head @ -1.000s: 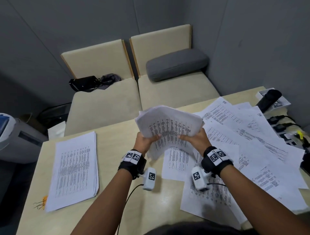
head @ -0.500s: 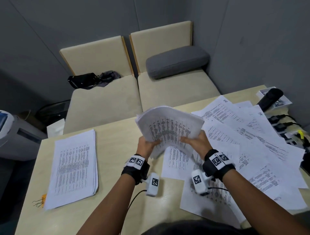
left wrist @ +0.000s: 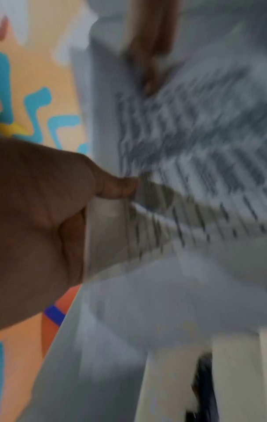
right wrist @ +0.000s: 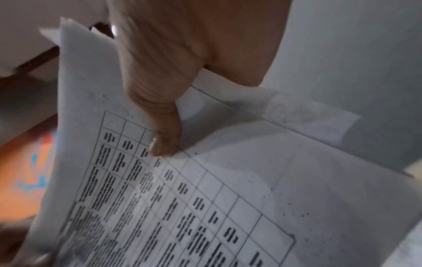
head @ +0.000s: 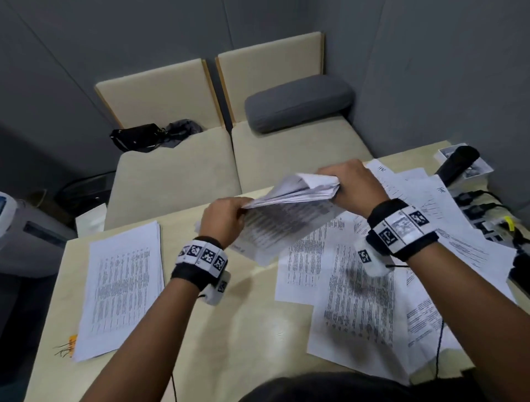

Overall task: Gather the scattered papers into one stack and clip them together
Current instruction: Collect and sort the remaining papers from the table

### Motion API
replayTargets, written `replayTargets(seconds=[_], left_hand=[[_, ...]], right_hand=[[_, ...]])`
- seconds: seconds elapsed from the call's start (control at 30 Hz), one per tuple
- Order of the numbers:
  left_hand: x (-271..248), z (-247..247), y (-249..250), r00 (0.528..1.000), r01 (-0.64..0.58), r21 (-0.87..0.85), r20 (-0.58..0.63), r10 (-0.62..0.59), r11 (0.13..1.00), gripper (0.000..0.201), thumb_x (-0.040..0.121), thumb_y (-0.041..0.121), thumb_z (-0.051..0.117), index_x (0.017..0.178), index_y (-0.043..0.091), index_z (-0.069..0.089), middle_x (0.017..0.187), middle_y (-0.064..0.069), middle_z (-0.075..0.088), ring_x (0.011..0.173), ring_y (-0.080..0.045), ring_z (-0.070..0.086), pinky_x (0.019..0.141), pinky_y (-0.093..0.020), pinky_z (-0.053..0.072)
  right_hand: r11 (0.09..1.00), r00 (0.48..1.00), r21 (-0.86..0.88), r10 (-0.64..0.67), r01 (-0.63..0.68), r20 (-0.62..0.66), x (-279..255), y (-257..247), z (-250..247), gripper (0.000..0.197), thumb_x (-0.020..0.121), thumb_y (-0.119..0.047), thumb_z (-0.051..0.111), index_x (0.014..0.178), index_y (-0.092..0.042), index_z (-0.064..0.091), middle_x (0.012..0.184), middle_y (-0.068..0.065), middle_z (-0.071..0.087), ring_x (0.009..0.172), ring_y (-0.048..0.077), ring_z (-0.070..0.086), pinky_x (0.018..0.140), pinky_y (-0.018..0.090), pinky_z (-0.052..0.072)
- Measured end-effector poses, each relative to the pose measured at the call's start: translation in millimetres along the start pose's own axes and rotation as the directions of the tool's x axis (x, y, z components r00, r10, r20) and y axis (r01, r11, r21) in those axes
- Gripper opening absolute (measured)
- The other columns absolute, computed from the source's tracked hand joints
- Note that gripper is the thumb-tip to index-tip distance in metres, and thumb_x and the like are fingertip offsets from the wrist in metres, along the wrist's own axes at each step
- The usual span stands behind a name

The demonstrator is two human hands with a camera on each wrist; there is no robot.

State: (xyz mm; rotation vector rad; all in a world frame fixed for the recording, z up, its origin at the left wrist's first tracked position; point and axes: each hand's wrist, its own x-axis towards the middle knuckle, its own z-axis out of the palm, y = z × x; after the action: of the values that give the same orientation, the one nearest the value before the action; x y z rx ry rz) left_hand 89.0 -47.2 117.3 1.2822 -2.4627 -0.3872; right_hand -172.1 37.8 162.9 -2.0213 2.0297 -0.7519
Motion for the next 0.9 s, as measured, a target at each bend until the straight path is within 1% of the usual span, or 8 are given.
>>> replayTargets(seconds=[0.1,0.17,0.27,0.37,0.53,0.63,0.77,0.9], left_hand=[[4,-21,-25,0.987,0.136,-0.18,-0.056,-0.148,0.974,0.015,0.077,0.034,0.075,0.086,0.023,0.075,0.072,-0.002,0.072,0.07,-0.02,0.065,0.065,-0.029,0.049],[0,-28,-51,0.959,0.217,-0.505,-0.051,-0.28,0.835,0.025,0.067,0.031,0.085,0.084,0.014,0.075,0.076,0.0,0.074,0.071,-0.009,0.065,0.07,-0.027,0.048],[-13,-24,-67,0.937,0.239,-0.857,0.079,-0.342,0.457,0.037,0.054,0.032,0.093,0.083,0.014,0.077,0.083,0.003,0.076,0.075,-0.009,0.069,0.071,-0.028,0.054],[-20,-19,-50,0.965,0.187,-0.926,0.111,-0.237,0.327,0.042,0.069,0.008,0.082,0.109,0.013,0.068,0.107,-0.007,0.073,0.101,-0.024,0.068,0.087,-0.037,0.055],[-34,4,-35,0.933,0.238,-0.901,0.109,-0.342,0.362,0.035,0.079,-0.004,0.072,0.103,0.022,0.067,0.1,0.006,0.074,0.095,-0.013,0.068,0.084,-0.035,0.058],[-62,39,-45,0.884,0.427,-0.768,0.242,-0.401,0.477,0.044,0.057,0.034,0.09,0.095,0.022,0.07,0.09,0.003,0.075,0.083,-0.013,0.07,0.078,-0.047,0.057],[-87,63,-43,0.845,0.476,-0.793,0.294,-0.446,0.38,0.042,0.07,-0.001,0.081,0.106,0.016,0.068,0.088,0.007,0.075,0.079,-0.003,0.07,0.076,-0.034,0.053],[-83,57,-41,0.839,0.44,-0.832,0.246,-0.486,0.337,0.032,0.067,0.01,0.08,0.098,0.009,0.073,0.076,0.008,0.075,0.068,-0.003,0.067,0.059,-0.019,0.05]], right_hand=[[0.926,0.975,0.341,0.202,-0.16,-0.091,-9,20,1,0.023,0.069,-0.015,0.086,0.065,-0.027,0.067,0.048,-0.013,0.055,0.05,-0.004,0.048,0.051,0.022,0.039],[0.828,0.939,0.513,0.325,-0.227,-0.109,-21,31,-2,0.02,0.067,-0.015,0.087,0.079,-0.021,0.073,0.069,-0.005,0.072,0.057,-0.009,0.056,0.062,0.025,0.05],[0.613,0.912,0.754,0.407,-0.234,-0.047,-34,34,2,0.035,0.062,-0.011,0.088,0.09,-0.025,0.072,0.098,0.009,0.074,0.084,0.007,0.07,0.082,0.034,0.057],[0.446,0.916,0.862,0.399,-0.24,0.049,-38,33,14,0.051,0.05,-0.026,0.09,0.097,-0.025,0.07,0.099,-0.004,0.076,0.098,0.013,0.07,0.084,0.031,0.057],[0.388,0.891,0.848,0.411,-0.36,0.19,-50,58,40,0.082,0.035,-0.042,0.096,0.109,-0.026,0.063,0.113,0.002,0.069,0.107,0.014,0.066,0.083,0.034,0.058],[0.459,0.828,0.713,0.462,-0.53,0.318,-69,69,71,0.049,0.062,-0.008,0.086,0.102,-0.023,0.061,0.11,0.006,0.067,0.111,0.028,0.062,0.082,0.041,0.055],[0.512,0.799,0.629,0.495,-0.586,0.342,-94,79,102,0.02,0.077,0.001,0.076,0.084,-0.014,0.066,0.094,0.007,0.07,0.101,0.033,0.067,0.073,0.033,0.054],[0.513,0.828,0.665,0.46,-0.543,0.32,-102,70,108,0.039,0.075,0.003,0.077,0.107,-0.017,0.067,0.095,0.003,0.07,0.097,0.025,0.067,0.067,0.023,0.057]])
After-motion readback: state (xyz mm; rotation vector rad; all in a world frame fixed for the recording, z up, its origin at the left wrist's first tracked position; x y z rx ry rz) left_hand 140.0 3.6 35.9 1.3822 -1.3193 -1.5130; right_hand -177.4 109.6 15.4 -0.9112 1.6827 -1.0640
